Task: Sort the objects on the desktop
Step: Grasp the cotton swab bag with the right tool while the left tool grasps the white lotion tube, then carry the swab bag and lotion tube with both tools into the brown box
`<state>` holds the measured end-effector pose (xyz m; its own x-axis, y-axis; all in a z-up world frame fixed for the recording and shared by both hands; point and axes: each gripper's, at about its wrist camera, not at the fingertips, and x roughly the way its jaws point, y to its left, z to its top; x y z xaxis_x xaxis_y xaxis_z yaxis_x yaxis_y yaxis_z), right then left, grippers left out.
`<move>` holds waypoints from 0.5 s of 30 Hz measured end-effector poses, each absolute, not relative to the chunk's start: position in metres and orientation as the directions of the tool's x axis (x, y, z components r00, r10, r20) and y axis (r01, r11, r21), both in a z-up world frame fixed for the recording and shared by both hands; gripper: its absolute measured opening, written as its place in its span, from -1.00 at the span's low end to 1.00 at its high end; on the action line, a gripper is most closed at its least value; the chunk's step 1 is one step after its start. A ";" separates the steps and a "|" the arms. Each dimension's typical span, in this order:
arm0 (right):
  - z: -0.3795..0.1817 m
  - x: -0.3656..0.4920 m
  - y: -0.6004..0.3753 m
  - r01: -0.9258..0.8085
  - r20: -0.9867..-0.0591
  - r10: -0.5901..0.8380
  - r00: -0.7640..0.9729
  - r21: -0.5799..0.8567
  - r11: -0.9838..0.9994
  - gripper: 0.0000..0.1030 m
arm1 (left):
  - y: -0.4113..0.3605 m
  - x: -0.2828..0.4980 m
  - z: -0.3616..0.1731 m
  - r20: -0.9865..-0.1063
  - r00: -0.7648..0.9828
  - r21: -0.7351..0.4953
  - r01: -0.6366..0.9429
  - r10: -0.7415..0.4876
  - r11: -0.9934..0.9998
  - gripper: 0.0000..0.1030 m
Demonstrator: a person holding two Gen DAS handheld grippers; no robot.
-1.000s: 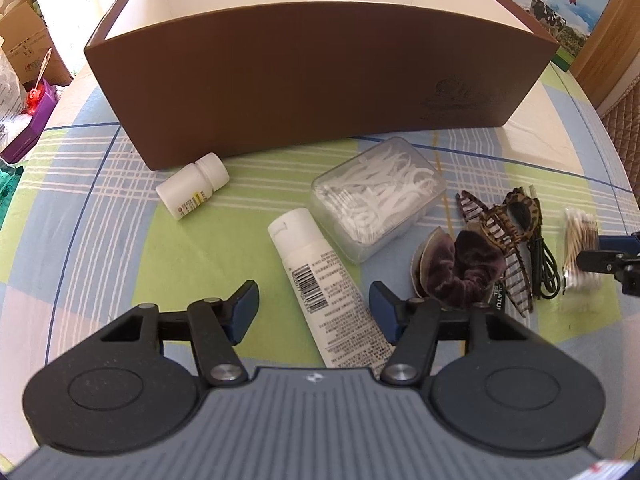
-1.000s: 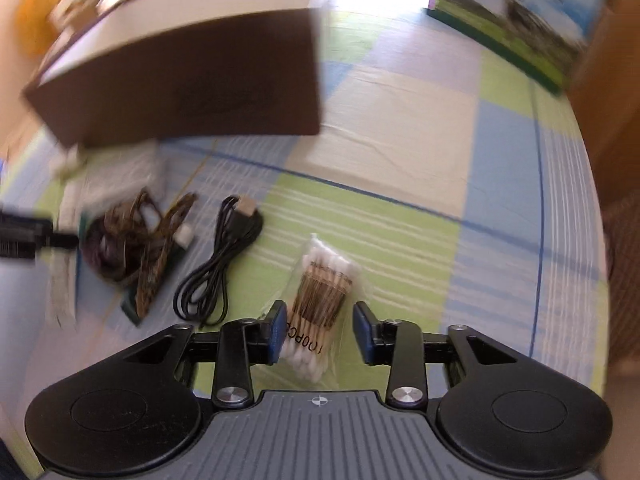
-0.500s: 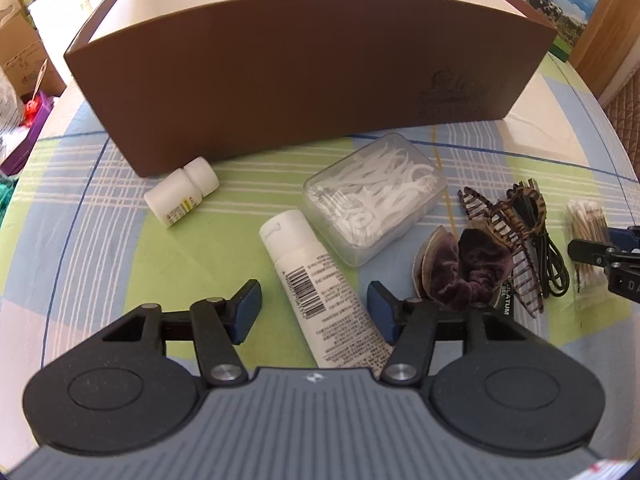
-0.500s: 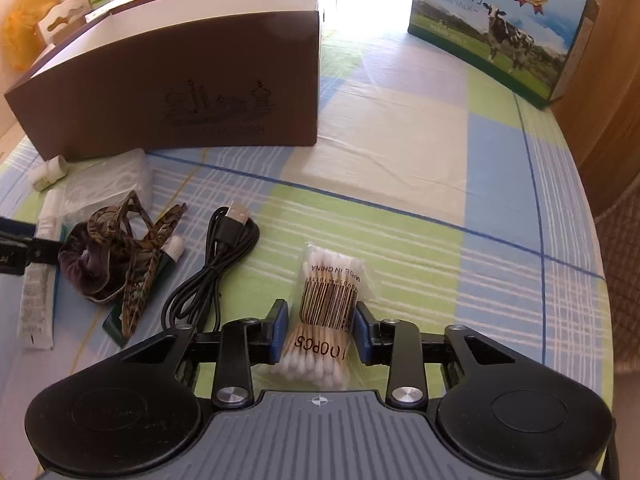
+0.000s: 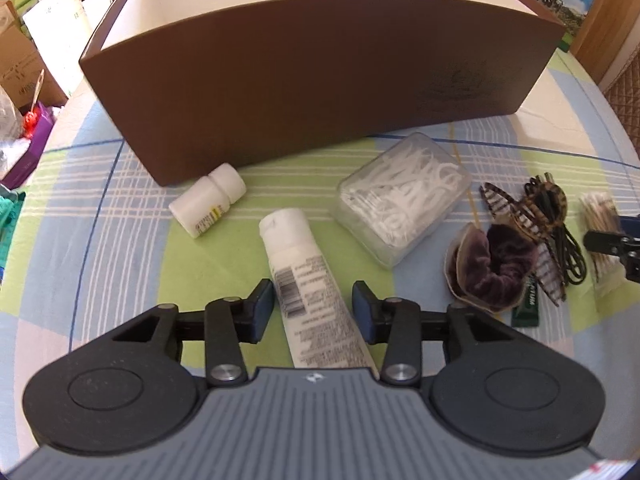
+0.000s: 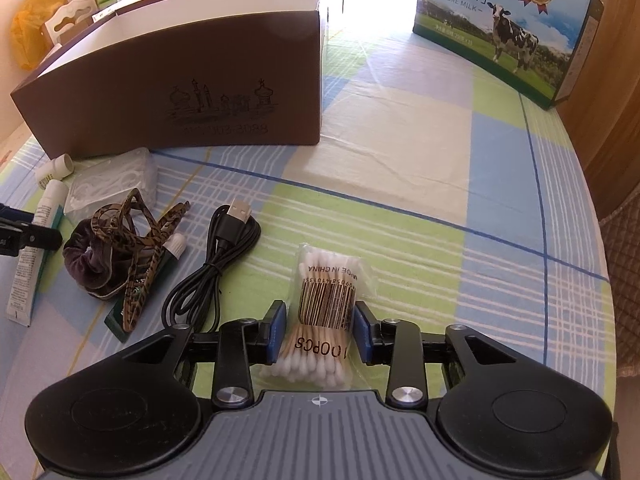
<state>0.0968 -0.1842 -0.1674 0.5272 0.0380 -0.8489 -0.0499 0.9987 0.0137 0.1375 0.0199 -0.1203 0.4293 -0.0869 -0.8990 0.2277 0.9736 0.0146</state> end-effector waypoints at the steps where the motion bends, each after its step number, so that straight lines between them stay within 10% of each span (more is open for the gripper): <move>1: -0.168 0.097 -0.184 -0.051 -0.849 0.038 0.527 0.014 0.999 -0.36 | 0.019 0.139 -0.121 -0.899 0.429 0.015 0.227 -0.086 0.974 -0.25; 15: -0.165 0.089 -0.182 -0.097 -0.859 0.075 0.507 0.030 0.995 -0.58 | 0.024 0.115 -0.118 -0.899 0.420 -0.009 0.271 -0.127 0.962 -0.44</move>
<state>0.0886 -0.1820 -0.1653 0.5071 0.0753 -0.8586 -0.0968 0.9949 0.0301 0.1153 0.0241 -0.1178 0.4198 -0.1266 -0.8988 0.2715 0.9624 -0.0087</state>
